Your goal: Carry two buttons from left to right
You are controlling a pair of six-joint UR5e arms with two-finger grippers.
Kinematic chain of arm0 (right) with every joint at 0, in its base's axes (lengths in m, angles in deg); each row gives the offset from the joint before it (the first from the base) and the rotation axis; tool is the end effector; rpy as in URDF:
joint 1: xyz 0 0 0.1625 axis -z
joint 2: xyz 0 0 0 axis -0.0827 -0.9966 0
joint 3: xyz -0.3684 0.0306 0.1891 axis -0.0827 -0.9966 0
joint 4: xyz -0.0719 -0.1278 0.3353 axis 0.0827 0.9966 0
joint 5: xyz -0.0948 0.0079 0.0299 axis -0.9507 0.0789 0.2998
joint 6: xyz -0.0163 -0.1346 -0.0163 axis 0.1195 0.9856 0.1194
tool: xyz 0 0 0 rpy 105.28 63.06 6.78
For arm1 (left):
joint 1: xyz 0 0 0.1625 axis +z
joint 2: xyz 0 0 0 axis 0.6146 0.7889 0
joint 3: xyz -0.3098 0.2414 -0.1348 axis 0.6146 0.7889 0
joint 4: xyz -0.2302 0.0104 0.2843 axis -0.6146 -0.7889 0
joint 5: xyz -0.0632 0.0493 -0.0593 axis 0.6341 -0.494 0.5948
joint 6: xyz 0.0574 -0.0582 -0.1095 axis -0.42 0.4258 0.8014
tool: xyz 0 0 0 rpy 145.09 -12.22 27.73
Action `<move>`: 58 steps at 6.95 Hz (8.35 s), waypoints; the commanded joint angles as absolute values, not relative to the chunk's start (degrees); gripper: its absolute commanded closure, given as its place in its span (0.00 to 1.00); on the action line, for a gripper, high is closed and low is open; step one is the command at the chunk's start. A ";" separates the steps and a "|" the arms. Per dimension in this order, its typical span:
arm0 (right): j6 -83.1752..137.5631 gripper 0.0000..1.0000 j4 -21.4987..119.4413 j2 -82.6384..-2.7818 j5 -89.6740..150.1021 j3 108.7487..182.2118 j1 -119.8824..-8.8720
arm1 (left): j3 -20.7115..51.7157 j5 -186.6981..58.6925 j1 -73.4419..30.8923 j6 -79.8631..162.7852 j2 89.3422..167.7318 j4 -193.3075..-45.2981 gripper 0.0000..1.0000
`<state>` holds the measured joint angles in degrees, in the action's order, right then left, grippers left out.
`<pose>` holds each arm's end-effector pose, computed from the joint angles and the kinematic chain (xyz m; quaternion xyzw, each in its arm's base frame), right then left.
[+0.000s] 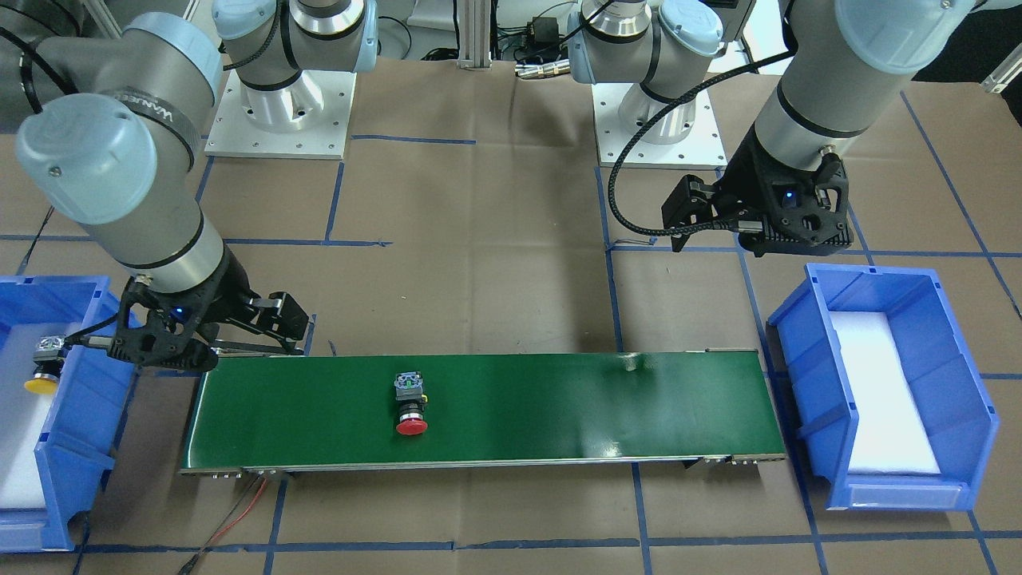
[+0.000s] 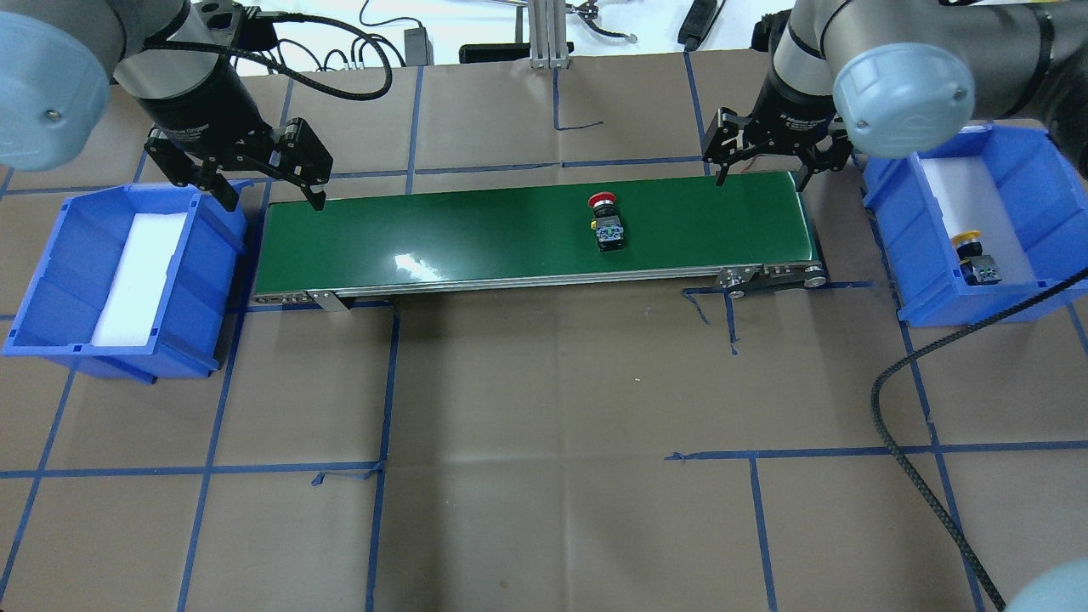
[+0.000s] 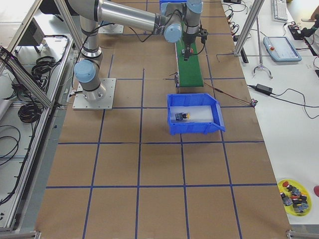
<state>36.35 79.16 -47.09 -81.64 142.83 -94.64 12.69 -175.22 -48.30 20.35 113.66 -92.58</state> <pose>0.1351 -0.5427 0.3327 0.0648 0.9978 -0.0069 0.0106 -0.1028 -0.4762 0.4185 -0.0227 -0.9995 -0.0208 0.0046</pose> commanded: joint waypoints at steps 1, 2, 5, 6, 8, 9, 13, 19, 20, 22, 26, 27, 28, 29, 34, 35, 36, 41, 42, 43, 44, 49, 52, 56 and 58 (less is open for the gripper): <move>32.21 0.01 83.05 -44.10 -81.93 142.66 -97.99 | 12.69 -175.27 -48.30 20.32 113.60 -92.58 0.00; 31.92 0.01 83.32 -43.22 -81.76 142.57 -98.08 | 12.69 -175.19 -48.30 20.40 113.60 -92.58 0.00; 32.00 0.00 84.02 -42.08 -81.41 142.75 -98.17 | 12.60 -175.01 -48.30 20.40 113.60 -92.58 0.00; 32.01 0.01 84.80 -41.12 -81.31 142.57 -98.09 | 12.69 -175.18 -48.30 20.40 113.86 -92.58 0.00; 32.01 0.01 85.87 -40.23 -81.23 142.49 -98.17 | 12.69 -175.27 -48.30 20.32 113.60 -92.58 0.00; 32.01 0.01 85.87 -39.97 -81.23 142.57 -98.17 | 12.69 -175.27 -48.30 20.31 113.69 -92.58 0.00; 32.01 0.01 85.96 -37.94 -81.05 142.57 -98.26 | 12.69 -175.36 -48.30 20.31 113.86 -92.58 0.00; 32.79 0.23 86.04 -34.25 -81.31 142.49 -98.17 | 12.69 -175.27 -48.30 20.40 113.95 -92.58 0.00; 32.97 0.70 85.96 -34.42 -81.75 142.31 -98.09 | 12.69 -175.27 -48.30 20.40 114.13 -92.58 0.00; 33.49 0.95 85.43 -35.39 -82.19 142.22 -97.82 | 12.69 -175.27 -48.30 20.49 114.13 -92.58 0.00; 47.07 0.95 76.34 -45.48 -82.37 134.17 -86.72 | 12.69 -175.10 -48.30 20.67 114.22 -92.58 0.00; 55.56 0.95 70.72 -45.93 -82.28 131.00 -80.92 | 12.69 -175.10 -48.30 20.67 114.22 -92.58 0.00; 64.35 0.95 70.49 -45.16 -82.37 129.75 -74.42 | 12.69 -175.10 -48.30 20.67 114.13 -92.58 0.00; 71.75 0.95 71.27 -44.02 -82.19 130.00 -69.40 | 12.69 -175.01 -48.30 20.67 114.22 -92.58 0.00; 77.53 0.95 77.95 -32.69 -82.37 130.27 -65.39 | 12.60 -175.18 -48.30 20.75 114.30 -92.58 0.00; 77.36 0.95 80.39 -30.67 -83.06 130.36 -65.39 | 12.69 -175.18 -48.30 20.75 114.30 -92.58 0.00; 77.10 0.95 80.68 -29.43 -83.07 130.36 -65.48 | 12.60 -175.18 -48.30 20.75 114.30 -92.50 0.00; 75.60 0.92 84.29 -27.75 -83.07 134.84 -65.57 | 12.60 -175.18 -48.30 20.75 114.30 -92.50 0.00; 75.60 0.74 84.29 -27.31 -82.98 134.75 -65.65 | 12.60 -175.18 -48.30 20.75 114.30 -92.50 0.00; 75.51 0.15 84.29 -27.31 -82.37 134.75 -65.74 | 12.60 -175.18 -48.30 20.75 114.30 -92.50 0.00; 75.42 0.05 84.29 -27.39 -81.85 134.75 -65.74 | 12.60 -175.18 -48.30 20.75 114.30 -92.50 0.00; 74.90 0.01 83.41 -32.99 -82.37 134.14 -66.01 | 12.51 -175.10 -48.30 20.75 114.39 -92.50 0.00; 75.07 0.00 82.62 -47.30 -78.97 135.19 -66.70 | 12.51 -175.01 -48.30 20.75 114.39 -92.50 0.00; 54.35 0.00 70.67 -63.56 -77.62 145.36 -78.71 | 12.51 -174.92 -48.30 20.75 114.39 -92.50 0.00; 45.67 0.00 67.96 -65.63 -79.98 146.27 -90.29 | 12.42 -175.01 -48.30 20.75 114.48 -92.50 0.00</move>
<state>51.23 69.96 -64.42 -78.47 145.62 -83.54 12.45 -174.94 -48.30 20.75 114.45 -92.50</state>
